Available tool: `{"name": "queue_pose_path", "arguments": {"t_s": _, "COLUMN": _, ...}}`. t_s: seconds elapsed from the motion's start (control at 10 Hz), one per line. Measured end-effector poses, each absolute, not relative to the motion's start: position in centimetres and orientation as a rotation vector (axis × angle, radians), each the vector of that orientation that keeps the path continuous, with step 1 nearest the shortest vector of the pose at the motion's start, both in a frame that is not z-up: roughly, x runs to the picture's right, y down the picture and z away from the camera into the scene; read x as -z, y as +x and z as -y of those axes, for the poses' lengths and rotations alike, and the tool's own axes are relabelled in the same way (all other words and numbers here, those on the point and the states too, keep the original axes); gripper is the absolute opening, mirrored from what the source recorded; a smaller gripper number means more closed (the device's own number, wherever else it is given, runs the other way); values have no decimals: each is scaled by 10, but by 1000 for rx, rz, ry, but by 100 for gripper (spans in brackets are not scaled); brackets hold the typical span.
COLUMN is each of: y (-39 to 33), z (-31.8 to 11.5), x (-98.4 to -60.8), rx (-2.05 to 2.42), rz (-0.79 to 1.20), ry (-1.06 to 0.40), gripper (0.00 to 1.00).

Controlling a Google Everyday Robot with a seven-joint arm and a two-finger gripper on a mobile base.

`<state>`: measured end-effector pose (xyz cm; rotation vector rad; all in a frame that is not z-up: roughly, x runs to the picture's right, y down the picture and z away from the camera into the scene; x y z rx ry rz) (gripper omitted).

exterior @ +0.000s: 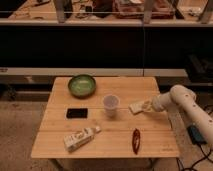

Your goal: Wipe the white sponge on the table

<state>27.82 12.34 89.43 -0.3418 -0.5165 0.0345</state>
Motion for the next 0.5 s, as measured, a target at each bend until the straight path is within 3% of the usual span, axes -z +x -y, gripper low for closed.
{"name": "queue_pose_path", "arguments": {"t_s": 0.5, "y": 345, "z": -109, "x": -891, "rx": -164, "rz": 405, "ry": -261, "gripper": 0}}
